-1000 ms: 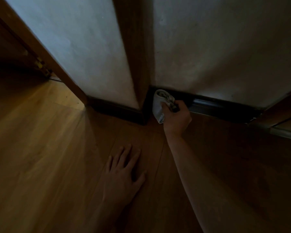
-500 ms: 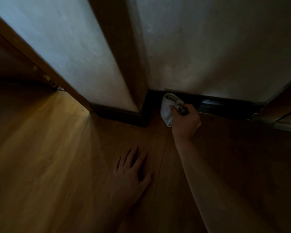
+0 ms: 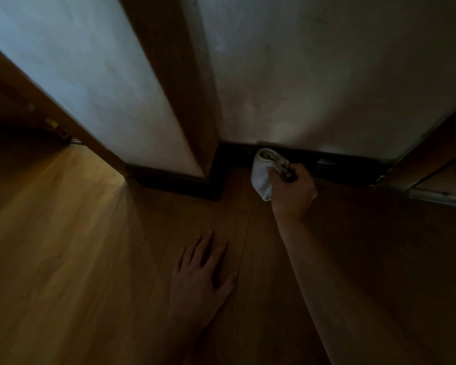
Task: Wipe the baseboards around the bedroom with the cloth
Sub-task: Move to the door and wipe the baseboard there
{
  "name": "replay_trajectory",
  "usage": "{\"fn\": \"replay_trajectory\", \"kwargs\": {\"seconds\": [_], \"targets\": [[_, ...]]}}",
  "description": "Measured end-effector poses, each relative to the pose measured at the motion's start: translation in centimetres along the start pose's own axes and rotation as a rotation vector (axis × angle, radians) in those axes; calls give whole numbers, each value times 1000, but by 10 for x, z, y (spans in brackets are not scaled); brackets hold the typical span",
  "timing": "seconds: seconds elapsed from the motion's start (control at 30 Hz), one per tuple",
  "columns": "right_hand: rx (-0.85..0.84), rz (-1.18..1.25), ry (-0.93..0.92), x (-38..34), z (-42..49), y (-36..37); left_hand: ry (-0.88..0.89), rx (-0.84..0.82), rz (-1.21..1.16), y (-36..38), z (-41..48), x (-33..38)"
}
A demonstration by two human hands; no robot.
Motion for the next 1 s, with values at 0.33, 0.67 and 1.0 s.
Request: {"fn": "replay_trajectory", "kwargs": {"seconds": [0.33,0.67,1.0], "targets": [[115,12,13,12,11,-45,53,14,-42,12,10,12],[146,-20,15,14,8,-42,69,22,-4,14,11,7],[-31,9,-44,-20,-19,42,67,29,-48,18,10,9]]}}
Point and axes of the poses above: each hand's wrist, its own z-axis towards the middle knuckle, its own y-axis out of the palm, x = y × z, the point moved 5 cm from there along z, towards the middle knuckle, and after that the axes turned 6 degrees about -y, right-handed, at the moved point
